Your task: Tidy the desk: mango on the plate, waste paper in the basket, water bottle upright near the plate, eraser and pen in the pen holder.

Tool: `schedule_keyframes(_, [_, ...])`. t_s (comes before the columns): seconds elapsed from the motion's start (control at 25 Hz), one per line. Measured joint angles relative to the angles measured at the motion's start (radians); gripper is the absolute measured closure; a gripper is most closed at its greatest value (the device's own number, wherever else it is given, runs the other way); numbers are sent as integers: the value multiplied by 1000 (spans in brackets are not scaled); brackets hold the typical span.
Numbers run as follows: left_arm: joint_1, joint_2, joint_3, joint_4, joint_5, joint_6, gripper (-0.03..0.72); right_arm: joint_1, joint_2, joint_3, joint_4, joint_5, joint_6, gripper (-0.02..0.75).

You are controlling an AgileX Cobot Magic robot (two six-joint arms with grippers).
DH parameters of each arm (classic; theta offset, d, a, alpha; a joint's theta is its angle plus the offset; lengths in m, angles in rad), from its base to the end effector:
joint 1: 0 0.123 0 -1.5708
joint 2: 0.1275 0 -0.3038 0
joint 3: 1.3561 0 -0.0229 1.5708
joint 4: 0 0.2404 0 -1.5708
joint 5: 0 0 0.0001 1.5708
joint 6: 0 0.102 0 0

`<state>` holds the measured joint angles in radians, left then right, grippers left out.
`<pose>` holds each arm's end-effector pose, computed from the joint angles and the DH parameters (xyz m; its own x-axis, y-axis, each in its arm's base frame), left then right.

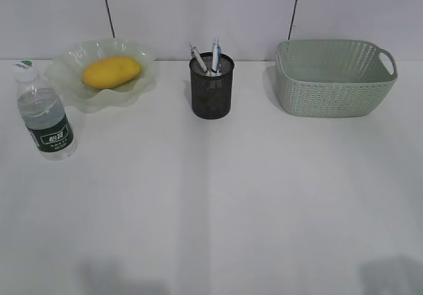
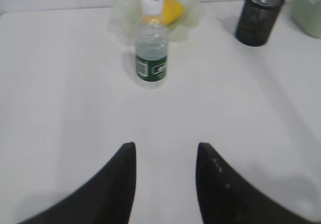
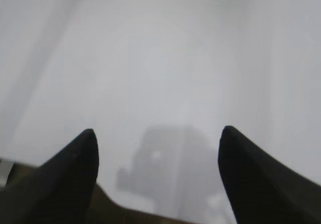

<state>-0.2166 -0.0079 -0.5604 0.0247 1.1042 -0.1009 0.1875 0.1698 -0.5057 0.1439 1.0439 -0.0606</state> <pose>-0.0319 0.0093 0.2796 -0.4394 0.0049 -0.8983 0.1567 0.9851 -0.0713 -0.0005 0.0128 0.2730 -0.5713 -0.0961 -0.8151 -0.2774 0.9573 0.0815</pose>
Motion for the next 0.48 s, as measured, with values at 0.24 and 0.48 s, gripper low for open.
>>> schedule_keyframes(0.24, [140,0,0,-1,0,0,379,-121,-131,0,1,-2,0,155])
schedule_keyframes(0.48, [161,0,0,-1,0,0,379,-133,-176,1,2,-4,0,155])
